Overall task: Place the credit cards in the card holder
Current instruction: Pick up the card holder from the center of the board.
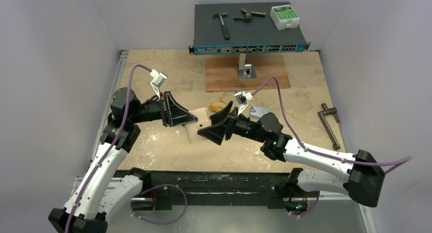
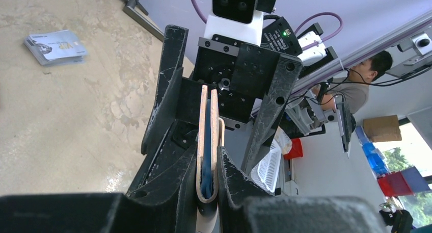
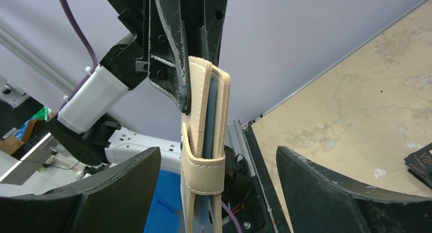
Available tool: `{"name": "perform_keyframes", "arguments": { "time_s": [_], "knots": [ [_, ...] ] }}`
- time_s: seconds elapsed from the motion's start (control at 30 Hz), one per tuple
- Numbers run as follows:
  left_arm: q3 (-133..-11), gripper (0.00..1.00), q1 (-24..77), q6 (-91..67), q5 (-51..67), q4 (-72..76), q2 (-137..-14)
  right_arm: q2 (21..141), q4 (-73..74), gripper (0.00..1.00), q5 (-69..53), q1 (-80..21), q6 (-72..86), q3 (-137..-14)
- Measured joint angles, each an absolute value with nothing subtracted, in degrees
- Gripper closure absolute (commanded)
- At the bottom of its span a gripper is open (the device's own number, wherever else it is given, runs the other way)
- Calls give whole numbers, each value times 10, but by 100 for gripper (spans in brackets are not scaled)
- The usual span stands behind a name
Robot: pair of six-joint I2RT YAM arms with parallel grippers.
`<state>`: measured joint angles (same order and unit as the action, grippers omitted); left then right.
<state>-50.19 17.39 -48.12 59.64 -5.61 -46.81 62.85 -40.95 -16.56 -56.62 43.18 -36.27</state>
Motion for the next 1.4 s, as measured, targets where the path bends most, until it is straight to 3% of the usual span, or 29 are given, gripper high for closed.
{"name": "perform_keyframes", "arguments": {
  "time_s": [0.07, 0.1, 0.13, 0.17, 0.23, 0.3, 0.37, 0.5, 0.7, 0.87, 1.0, 1.13, 1.2, 1.3, 1.4],
  "knots": [
    [-502, 81, 174, -488, 597, -56, -463, 630, -417, 44, -171, -566, 435, -363],
    [-502, 78, 174, -489, 598, -56, -460, 629, -421, 60, -173, -566, 437, -363],
    [-502, 74, 174, -490, 598, -55, -458, 629, -427, 88, -176, -566, 440, -363],
    [-502, 67, 174, -491, 598, -54, -457, 628, -432, 100, -177, -566, 441, -363],
    [-502, 46, 174, -494, 597, -52, -456, 626, -436, 100, -180, -566, 446, -363],
    [-502, 35, 174, -499, 599, -51, -458, 622, -435, 100, -180, -568, 446, -363],
    [-502, 30, 174, -503, 603, -52, -461, 616, -433, 100, -181, -568, 445, -362],
    [-502, 29, 174, -504, 618, -52, -471, 606, -431, 100, -206, -568, 438, -363],
    [-510, 32, 174, -489, 660, -57, -496, 619, -391, 100, -283, -568, 416, -381],
    [-527, 46, 174, -474, 689, -58, -499, 620, -359, 100, -307, -568, 398, -387],
    [-529, 46, 176, -443, 707, -88, -488, 620, -332, 100, -311, -568, 383, -398],
    [-534, 32, 183, -388, 719, -146, -478, 622, -303, 100, -319, -568, 366, -429],
    [-544, 34, 185, -351, 719, -187, -478, 627, -288, 100, -327, -568, 354, -450],
    [-566, 47, 185, -306, 716, -238, -480, 631, -262, 100, -335, -568, 338, -472],
    [-585, 68, 185, -270, 707, -265, -479, 636, -239, 100, -341, -568, 324, -484]
  ]
}}
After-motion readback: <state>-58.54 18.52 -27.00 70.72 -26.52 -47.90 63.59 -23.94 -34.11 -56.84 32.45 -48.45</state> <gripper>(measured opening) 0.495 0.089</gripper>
